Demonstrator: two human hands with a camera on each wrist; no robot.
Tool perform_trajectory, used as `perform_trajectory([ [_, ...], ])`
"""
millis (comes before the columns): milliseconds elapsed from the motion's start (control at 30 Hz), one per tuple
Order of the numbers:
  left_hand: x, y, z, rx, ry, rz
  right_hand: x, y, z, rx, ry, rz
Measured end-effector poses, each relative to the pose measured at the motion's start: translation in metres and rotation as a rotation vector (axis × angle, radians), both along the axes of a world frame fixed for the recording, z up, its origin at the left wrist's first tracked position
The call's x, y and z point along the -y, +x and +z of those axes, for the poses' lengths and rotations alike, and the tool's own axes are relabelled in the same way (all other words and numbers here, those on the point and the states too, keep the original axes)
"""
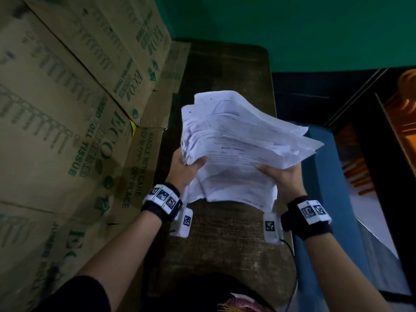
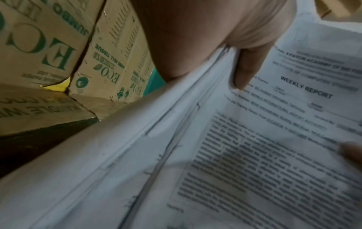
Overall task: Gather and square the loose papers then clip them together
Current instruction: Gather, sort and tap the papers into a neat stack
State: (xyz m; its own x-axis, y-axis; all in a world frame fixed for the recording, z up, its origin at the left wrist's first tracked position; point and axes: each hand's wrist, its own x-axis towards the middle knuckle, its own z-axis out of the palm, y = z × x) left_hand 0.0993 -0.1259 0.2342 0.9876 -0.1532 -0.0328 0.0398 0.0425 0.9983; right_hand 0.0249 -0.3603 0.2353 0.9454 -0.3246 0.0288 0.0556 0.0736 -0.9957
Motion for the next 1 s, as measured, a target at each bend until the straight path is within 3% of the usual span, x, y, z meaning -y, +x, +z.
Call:
perform_trajectory([
  [100, -0.016, 0.0, -0.001, 0.086, -0.041, 0.063, 0.009, -0.008, 0.002, 0.038, -0.089, 0.019],
  [233, -0.038, 0.007, -0.023, 0.077, 0.015, -0.106, 0.028, -0.01, -0.015, 0.02, -0.2, 0.033],
  [500, -0.041, 0.018, -0.022, 0.076, 0.255, -0.326, 0.018, 0.008, -0.014, 0.062, -0.216, 0.079],
  [633, -0.049, 0.027, -0.027, 0.044, 0.185, -0.237, 0.025, 0.016, -0.019, -0.014, -0.125, 0.082],
  [767, -0.033, 0.021, -0.028, 0.07, 0.296, -0.233, 0.013, 0.023, -0.034, -0.114, -0.174, 0.055],
  [900, -0.012, 0.014, -0.023, 0.06, 0.165, 0.145, -0.008, 0.028, -0.024, -0.044, -0.111, -0.089],
  [1000, -0.022, 0.011, -0.023, 0.032, 0.077, 0.136, -0.002, 0.015, -0.015, -0.006, -0.094, -0.031],
])
